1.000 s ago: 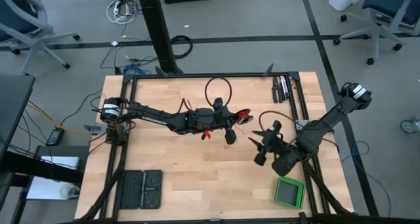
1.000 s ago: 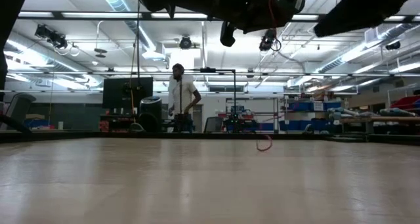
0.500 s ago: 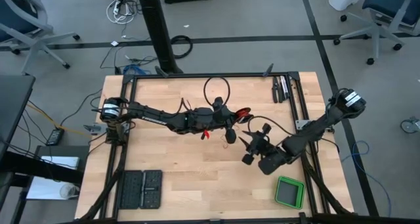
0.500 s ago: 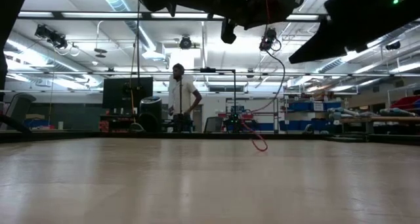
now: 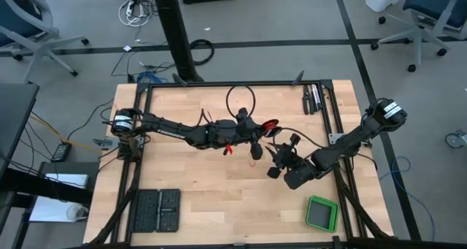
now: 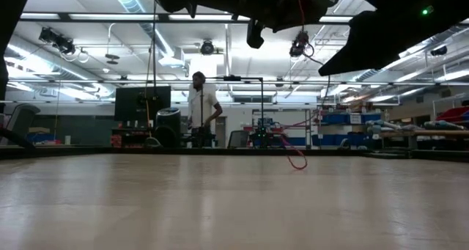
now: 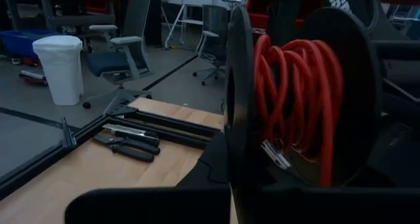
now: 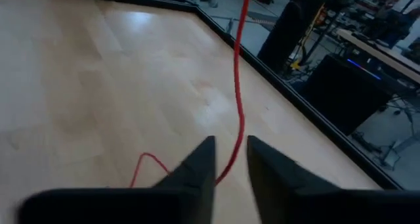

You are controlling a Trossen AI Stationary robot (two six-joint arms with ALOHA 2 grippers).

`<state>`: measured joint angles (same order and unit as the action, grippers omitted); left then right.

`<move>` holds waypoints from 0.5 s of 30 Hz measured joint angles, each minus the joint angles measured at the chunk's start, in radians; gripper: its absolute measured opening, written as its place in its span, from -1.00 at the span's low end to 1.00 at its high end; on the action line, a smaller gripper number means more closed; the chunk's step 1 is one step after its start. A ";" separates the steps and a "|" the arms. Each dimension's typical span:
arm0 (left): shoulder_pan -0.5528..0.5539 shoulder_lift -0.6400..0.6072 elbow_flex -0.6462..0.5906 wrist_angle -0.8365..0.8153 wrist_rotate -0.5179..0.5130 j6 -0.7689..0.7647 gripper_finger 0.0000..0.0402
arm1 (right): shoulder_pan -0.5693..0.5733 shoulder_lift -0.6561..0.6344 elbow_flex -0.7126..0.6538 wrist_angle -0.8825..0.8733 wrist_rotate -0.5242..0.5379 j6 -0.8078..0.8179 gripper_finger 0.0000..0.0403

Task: Coil cords
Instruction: Coil the wire cable onto the spool

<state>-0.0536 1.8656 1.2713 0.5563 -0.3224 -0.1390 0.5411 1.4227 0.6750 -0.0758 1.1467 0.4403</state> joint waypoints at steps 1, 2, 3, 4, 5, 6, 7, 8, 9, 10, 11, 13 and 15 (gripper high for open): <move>0.000 0.000 0.000 -0.004 0.001 0.000 -1.00 | 0.004 0.000 0.000 0.000 -0.012 -0.010 -0.79; 0.000 0.000 0.000 -0.007 0.001 0.000 -1.00 | 0.007 0.000 0.000 0.000 -0.026 -0.024 -0.89; 0.000 0.000 0.000 -0.006 0.001 0.000 -1.00 | 0.011 0.000 0.000 0.000 -0.030 -0.030 -0.94; 0.000 0.000 0.000 -0.003 0.002 0.000 -1.00 | 0.013 -0.001 0.000 -0.002 -0.027 -0.023 -0.95; 0.000 0.000 0.000 0.005 0.002 0.000 -1.00 | 0.014 -0.002 0.000 -0.008 -0.026 -0.012 -0.95; 0.000 0.000 0.000 0.009 0.001 0.000 -1.00 | 0.014 -0.002 0.000 -0.020 -0.025 -0.007 -0.97; 0.000 0.000 0.000 0.010 0.001 0.000 -1.00 | 0.013 -0.004 0.000 -0.040 -0.024 -0.002 -0.98; 0.000 0.000 0.000 0.009 0.001 0.000 -1.00 | 0.013 -0.008 0.000 -0.066 -0.019 0.013 -0.98; 0.000 0.000 0.000 0.005 0.001 0.000 -1.00 | 0.014 -0.014 0.000 -0.097 -0.014 0.040 -0.98; 0.000 0.000 0.000 0.002 0.001 0.000 -1.00 | 0.017 -0.024 0.000 -0.144 -0.014 0.075 -0.99; 0.000 0.000 0.000 0.000 0.001 0.000 -1.00 | 0.023 -0.037 0.000 -0.203 -0.014 0.116 -0.99; 0.000 0.000 0.000 -0.013 0.002 -0.001 -1.00 | 0.037 -0.073 0.000 -0.353 -0.015 0.235 -0.99; -0.001 0.000 0.000 -0.036 0.002 -0.004 -1.00 | 0.048 -0.120 0.000 -0.527 -0.017 0.381 -0.99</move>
<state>-0.0544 1.8656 1.2713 0.5207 -0.3201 -0.1429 0.5895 1.3031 0.6750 -0.6028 1.1293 0.8214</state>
